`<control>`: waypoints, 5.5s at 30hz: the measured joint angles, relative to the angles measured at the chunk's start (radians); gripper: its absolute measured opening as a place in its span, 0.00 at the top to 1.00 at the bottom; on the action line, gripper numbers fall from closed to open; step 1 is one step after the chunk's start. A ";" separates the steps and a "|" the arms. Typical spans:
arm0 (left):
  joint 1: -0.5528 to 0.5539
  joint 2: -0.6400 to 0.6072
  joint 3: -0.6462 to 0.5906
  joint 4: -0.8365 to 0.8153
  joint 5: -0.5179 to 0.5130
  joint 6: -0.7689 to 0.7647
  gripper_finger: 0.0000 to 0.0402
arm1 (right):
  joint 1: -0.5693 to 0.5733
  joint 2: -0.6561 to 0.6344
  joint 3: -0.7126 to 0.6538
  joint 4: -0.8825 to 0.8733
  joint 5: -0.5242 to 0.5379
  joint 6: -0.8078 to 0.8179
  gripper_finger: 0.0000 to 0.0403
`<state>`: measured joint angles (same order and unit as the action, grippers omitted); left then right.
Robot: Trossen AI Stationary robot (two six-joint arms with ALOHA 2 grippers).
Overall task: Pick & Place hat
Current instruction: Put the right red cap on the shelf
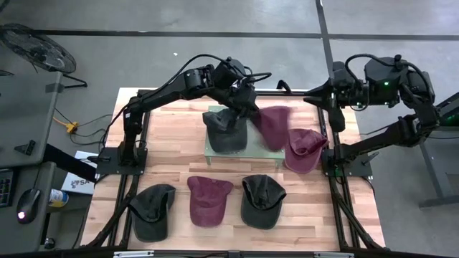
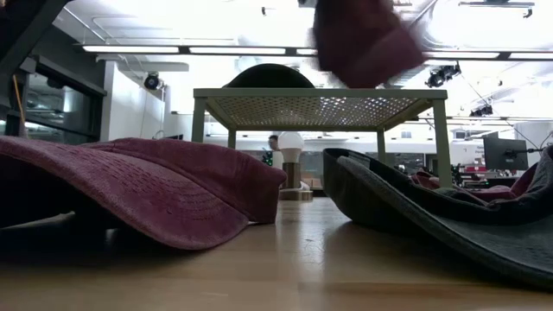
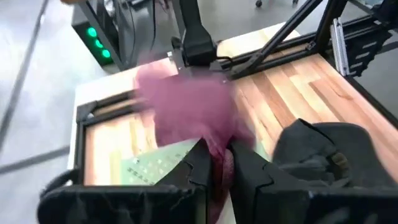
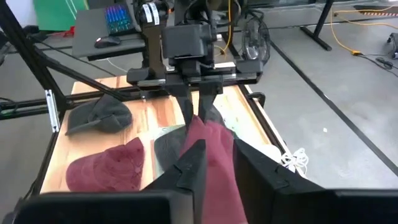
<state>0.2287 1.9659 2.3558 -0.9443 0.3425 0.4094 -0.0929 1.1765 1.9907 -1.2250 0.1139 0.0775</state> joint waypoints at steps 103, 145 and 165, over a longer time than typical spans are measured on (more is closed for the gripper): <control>-0.019 -0.070 -0.002 0.148 -0.153 -0.092 0.68 | -0.032 -0.167 -0.735 0.515 0.010 0.481 0.99; -0.019 -0.069 -0.002 0.150 -0.154 -0.100 0.68 | -0.231 -0.155 -0.967 0.639 -0.094 0.264 0.99; -0.019 -0.069 -0.002 0.172 -0.174 -0.101 0.68 | -0.347 -0.095 -0.967 0.628 -0.240 0.042 0.99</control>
<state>0.2092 1.8973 2.3543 -0.7726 0.1689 0.3084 -0.4397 1.0810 1.0233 -0.5965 -0.1265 0.1198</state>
